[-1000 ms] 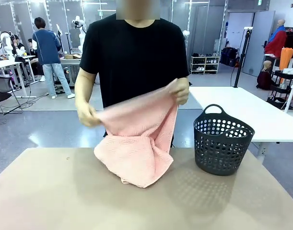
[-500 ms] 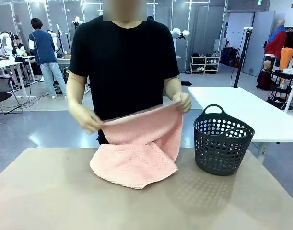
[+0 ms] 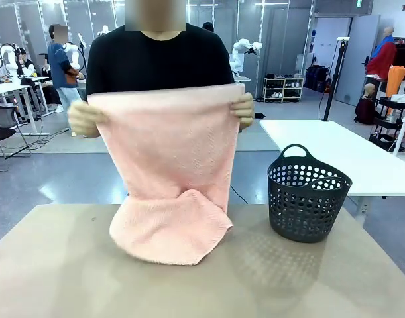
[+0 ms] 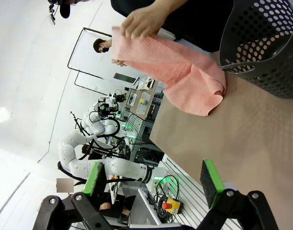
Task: Fold the towel.
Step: Grab the top end of the 100 cm Hotel Towel extended by the human.
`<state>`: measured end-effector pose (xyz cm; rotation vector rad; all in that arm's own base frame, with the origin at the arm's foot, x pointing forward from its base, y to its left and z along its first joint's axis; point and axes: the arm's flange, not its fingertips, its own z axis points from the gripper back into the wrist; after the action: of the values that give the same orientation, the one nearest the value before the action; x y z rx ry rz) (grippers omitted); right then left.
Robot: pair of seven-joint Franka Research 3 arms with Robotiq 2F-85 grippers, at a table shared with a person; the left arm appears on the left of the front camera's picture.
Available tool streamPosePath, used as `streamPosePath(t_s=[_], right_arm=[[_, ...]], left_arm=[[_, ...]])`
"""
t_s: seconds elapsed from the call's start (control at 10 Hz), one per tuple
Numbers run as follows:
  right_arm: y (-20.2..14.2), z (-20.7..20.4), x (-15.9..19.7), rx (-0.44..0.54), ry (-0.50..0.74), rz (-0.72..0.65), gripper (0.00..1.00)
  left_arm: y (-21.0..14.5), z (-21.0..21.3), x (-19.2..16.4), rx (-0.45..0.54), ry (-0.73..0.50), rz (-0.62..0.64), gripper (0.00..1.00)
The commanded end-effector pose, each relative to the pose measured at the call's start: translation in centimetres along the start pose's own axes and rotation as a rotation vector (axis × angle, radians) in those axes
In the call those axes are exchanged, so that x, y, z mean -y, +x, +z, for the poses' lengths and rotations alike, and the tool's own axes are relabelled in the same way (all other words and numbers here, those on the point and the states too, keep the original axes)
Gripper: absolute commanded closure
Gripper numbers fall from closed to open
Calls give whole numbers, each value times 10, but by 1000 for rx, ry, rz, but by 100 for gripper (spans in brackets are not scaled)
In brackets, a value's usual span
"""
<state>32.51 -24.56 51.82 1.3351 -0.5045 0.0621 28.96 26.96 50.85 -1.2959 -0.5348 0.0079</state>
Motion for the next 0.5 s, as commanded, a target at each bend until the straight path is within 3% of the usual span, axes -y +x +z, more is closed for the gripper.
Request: streamPosePath(t_s=[0.0,0.4], right_arm=[[2,0,-3,6,10,17,0],[2,0,-3,6,10,17,0]], left_arm=[[1,2,0,-1,-19,-21,0],[1,2,0,-1,-19,-21,0]])
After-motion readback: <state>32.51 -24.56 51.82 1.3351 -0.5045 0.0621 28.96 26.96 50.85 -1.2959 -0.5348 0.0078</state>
